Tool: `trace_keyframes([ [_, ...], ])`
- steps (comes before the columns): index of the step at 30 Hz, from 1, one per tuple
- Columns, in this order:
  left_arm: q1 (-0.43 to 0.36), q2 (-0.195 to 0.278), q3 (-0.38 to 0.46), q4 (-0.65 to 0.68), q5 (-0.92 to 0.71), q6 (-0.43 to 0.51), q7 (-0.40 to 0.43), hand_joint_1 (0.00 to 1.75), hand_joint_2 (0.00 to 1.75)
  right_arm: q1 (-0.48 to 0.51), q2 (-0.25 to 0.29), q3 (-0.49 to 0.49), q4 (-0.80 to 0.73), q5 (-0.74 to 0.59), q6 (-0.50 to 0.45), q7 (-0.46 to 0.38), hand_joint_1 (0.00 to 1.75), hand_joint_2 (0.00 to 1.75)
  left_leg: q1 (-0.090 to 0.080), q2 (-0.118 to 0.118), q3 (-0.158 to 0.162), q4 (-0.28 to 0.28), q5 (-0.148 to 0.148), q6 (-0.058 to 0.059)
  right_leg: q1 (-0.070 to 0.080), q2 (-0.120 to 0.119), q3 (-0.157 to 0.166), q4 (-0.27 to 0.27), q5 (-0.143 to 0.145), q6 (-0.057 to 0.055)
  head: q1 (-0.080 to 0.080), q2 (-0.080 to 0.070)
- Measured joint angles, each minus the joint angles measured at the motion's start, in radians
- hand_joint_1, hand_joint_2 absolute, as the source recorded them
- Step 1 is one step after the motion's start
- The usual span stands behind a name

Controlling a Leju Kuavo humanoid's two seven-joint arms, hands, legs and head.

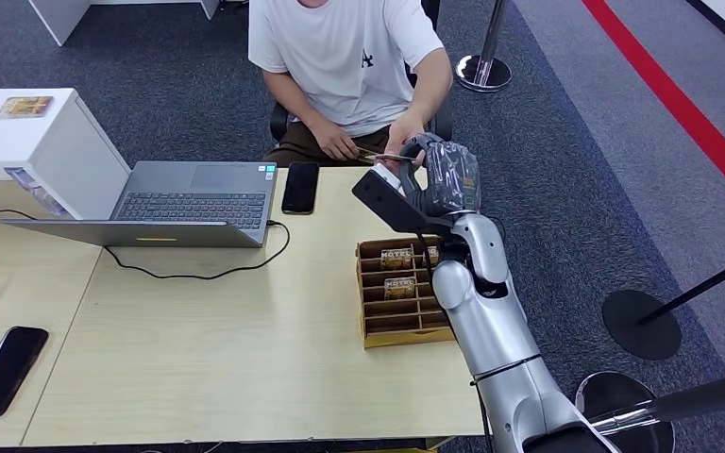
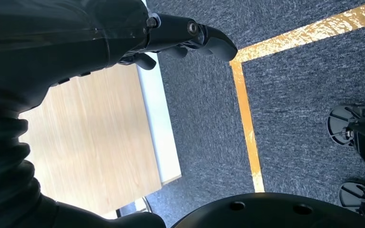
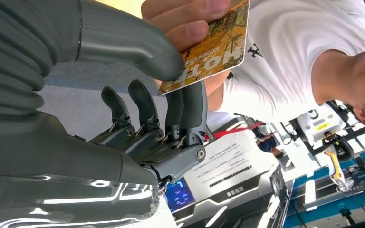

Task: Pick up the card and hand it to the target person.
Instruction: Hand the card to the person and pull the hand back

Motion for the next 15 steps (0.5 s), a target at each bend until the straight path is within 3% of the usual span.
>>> trace_keyframes([
  [2,0.0,0.001,-0.007,0.001,-0.006,-0.009,0.003,0.0,1.75,-0.001,0.001,-0.001,0.005,0.002,0.003,0.0,1.34,1.75,0.0,0.0,0.0,0.0,0.0,0.0,0.0,0.0,0.0,0.0,0.0,0.0,0.0,0.0],
  [6,0.001,0.001,-0.013,-0.003,-0.009,-0.004,-0.004,0.0,1.75,-0.005,0.003,-0.002,0.01,0.003,0.005,-0.001,0.59,1.75,0.0,0.0,0.0,0.0,0.0,0.0,0.0,0.0,0.0,0.0,0.0,0.0,0.0,0.0],
  [9,0.0,0.002,0.003,-0.002,0.009,0.002,-0.013,0.0,1.75,-0.005,0.001,-0.002,0.011,0.006,0.009,-0.003,0.45,1.75,0.0,0.0,0.0,0.0,0.0,0.0,0.0,0.0,0.0,0.0,0.0,0.0,0.0,0.0],
  [11,-0.001,0.003,0.007,-0.001,0.013,0.0,-0.014,0.0,1.75,-0.006,0.001,0.0,0.014,0.008,0.014,-0.004,0.2,1.75,0.0,0.0,0.0,0.0,0.0,0.0,0.0,0.0,0.0,0.0,0.0,0.0,0.0,0.0],
  [13,0.0,0.003,0.007,-0.001,0.012,-0.003,-0.015,0.0,0.87,-0.007,0.001,0.001,0.017,0.009,0.017,-0.004,0.0,1.75,0.0,0.0,0.0,0.0,0.0,0.0,0.0,0.0,0.0,0.0,0.0,0.0,0.0,0.0],
  [15,-0.001,0.004,0.007,-0.002,0.012,-0.003,-0.015,0.0,0.0,-0.007,0.001,0.002,0.017,0.009,0.018,-0.004,0.0,1.75,0.0,0.0,0.0,0.0,0.0,0.0,0.0,0.0,0.0,0.0,0.0,0.0,0.0,0.0],
])
